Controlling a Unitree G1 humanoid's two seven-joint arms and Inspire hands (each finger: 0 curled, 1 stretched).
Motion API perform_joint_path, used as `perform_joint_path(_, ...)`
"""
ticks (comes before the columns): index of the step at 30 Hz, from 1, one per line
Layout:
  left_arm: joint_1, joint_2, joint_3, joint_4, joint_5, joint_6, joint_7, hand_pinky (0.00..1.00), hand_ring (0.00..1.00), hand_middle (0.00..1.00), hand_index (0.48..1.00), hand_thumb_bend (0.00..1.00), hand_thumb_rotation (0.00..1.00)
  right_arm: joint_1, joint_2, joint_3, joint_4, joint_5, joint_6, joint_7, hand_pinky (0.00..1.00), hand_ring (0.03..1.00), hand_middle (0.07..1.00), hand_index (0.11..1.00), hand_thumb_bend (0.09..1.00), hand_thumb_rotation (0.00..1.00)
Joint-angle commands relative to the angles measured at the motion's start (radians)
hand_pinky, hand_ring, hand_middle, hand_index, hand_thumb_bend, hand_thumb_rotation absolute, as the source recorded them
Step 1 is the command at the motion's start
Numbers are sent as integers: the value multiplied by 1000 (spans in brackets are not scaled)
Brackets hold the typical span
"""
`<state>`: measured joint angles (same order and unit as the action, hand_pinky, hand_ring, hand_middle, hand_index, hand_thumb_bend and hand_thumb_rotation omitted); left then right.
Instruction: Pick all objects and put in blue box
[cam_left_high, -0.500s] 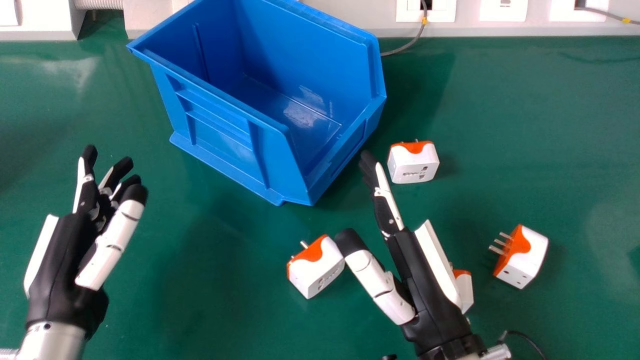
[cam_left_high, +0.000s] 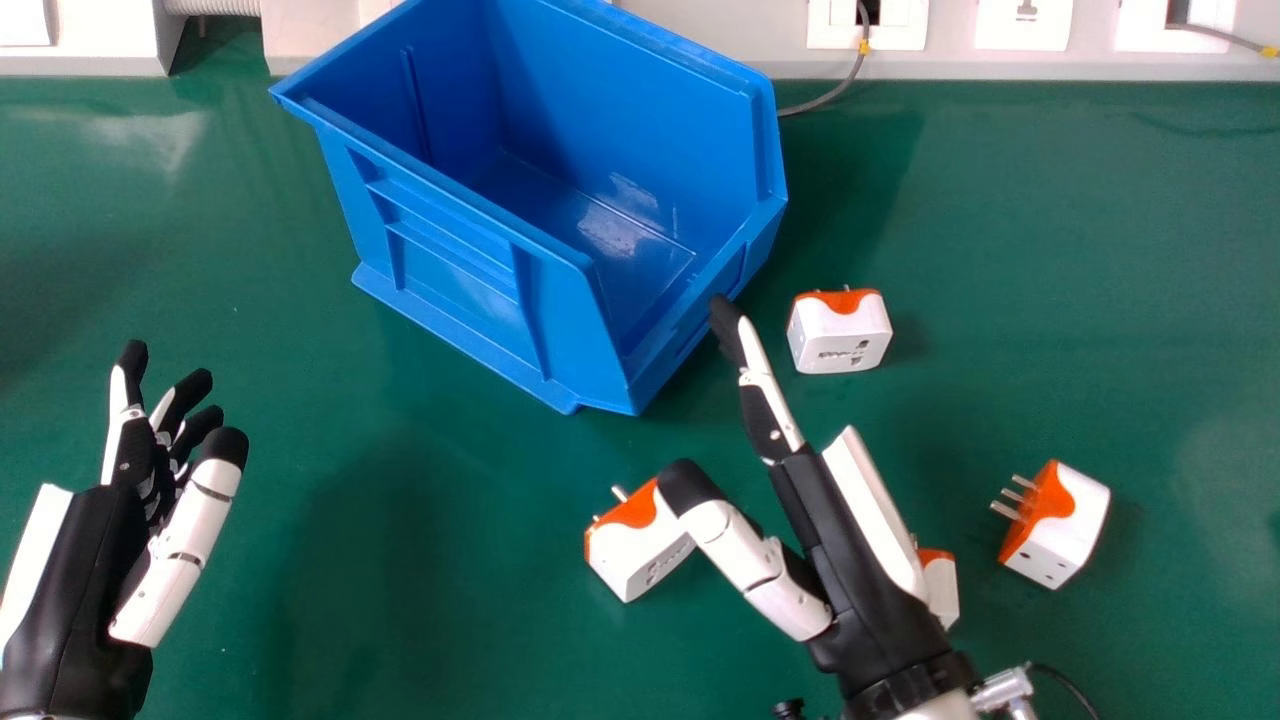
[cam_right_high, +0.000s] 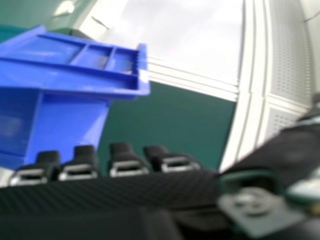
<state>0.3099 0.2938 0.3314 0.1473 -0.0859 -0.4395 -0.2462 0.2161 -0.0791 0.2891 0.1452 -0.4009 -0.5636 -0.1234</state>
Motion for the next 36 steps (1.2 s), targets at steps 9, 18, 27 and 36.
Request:
perform_joint_path(9, -7, 9, 3, -21, -15, 23, 3, 909, 951, 970, 952, 536, 781, 7, -1, 0, -51, 22, 14, 16, 1000, 1000, 1000, 1000, 326, 1000)
perform_joint_path(18, -14, 17, -2, -10, 13, 5, 10, 914, 953, 971, 952, 523, 757, 38, -11, -12, -124, 22, 57, 35, 1000, 1000, 1000, 1000, 328, 1000)
perform_joint_path(27, -15, 21, -15, -29, 22, 29, 12, 902, 945, 966, 945, 565, 723, 51, -23, -32, -183, 29, 117, 54, 1000, 1000, 1000, 1000, 370, 1000)
perform_joint_path(36, -15, 14, -20, -49, 5, 45, 8, 895, 939, 964, 943, 588, 700, -76, -121, -105, -260, -56, 254, 107, 998, 1000, 1000, 1000, 406, 1000)
